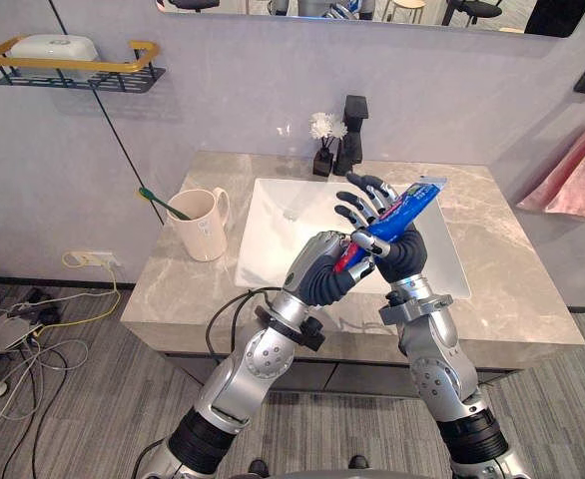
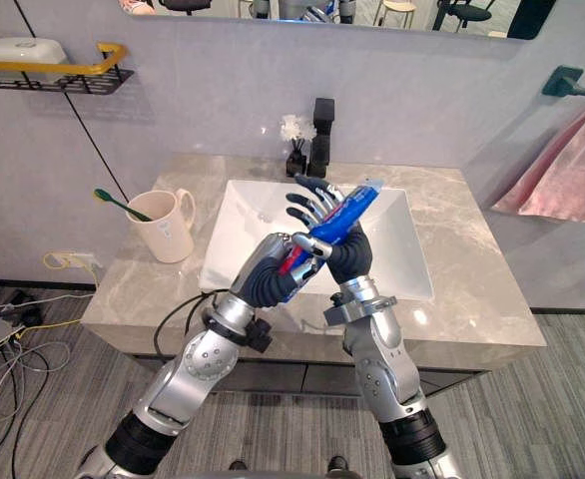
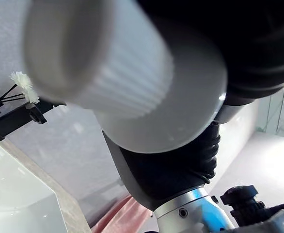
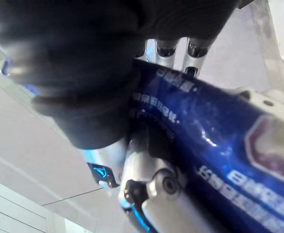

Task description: Organize washtable

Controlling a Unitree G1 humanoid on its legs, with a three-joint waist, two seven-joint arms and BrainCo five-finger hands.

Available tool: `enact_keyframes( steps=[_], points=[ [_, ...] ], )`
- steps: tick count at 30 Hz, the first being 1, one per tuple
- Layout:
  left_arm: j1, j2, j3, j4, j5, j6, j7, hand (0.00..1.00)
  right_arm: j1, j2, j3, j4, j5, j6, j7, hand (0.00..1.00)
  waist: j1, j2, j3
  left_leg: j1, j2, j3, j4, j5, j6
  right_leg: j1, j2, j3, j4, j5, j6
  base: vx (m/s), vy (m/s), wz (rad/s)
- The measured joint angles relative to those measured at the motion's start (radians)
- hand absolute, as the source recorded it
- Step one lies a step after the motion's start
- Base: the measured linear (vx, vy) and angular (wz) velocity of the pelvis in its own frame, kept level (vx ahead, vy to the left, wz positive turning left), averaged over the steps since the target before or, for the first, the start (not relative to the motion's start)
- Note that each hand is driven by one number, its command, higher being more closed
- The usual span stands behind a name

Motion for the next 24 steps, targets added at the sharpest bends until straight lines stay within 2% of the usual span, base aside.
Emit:
enact_keyframes(
  steps=[12,13,21,24],
  points=[
    [0.026,-0.048,-0.006,0.061,-0.001,-0.01,0.014,1.0,0.0,0.016,0.0,0.008,-0.017,0.005,-0.018,1.0,0.0,-0.001,-0.001,0.002,0.0,0.0,-0.008,0.005,-0.001,-0.001,0.001,0.001,0.0,0.0,0.0,-0.02,-0.008,0.0],
    [0.028,-0.048,-0.001,0.061,-0.001,-0.011,0.014,0.0,0.0,0.017,0.0,0.008,-0.019,0.006,-0.017,1.0,0.0,-0.001,-0.001,0.003,0.0,0.0,-0.008,0.005,0.0,-0.001,0.001,0.0,0.0,0.0,0.0,0.0,0.0,0.0],
    [0.097,-0.028,0.028,-0.027,-0.003,-0.012,0.013,0.0,-0.016,0.034,0.001,0.005,-0.026,0.005,0.022,1.0,0.0,0.001,-0.001,0.019,0.0,-0.004,-0.011,0.006,-0.001,0.017,0.001,-0.004,0.0,0.0,0.0,-0.02,-0.01,0.01],
    [0.116,0.006,0.042,-0.09,-0.003,-0.012,0.013,0.0,-0.025,0.056,0.009,-0.014,-0.031,0.001,0.029,1.0,0.0,0.003,-0.002,0.022,0.0,-0.007,-0.014,0.008,-0.001,0.017,0.0,-0.007,0.0,-0.001,0.0,-0.05,-0.017,0.04]
  ],
)
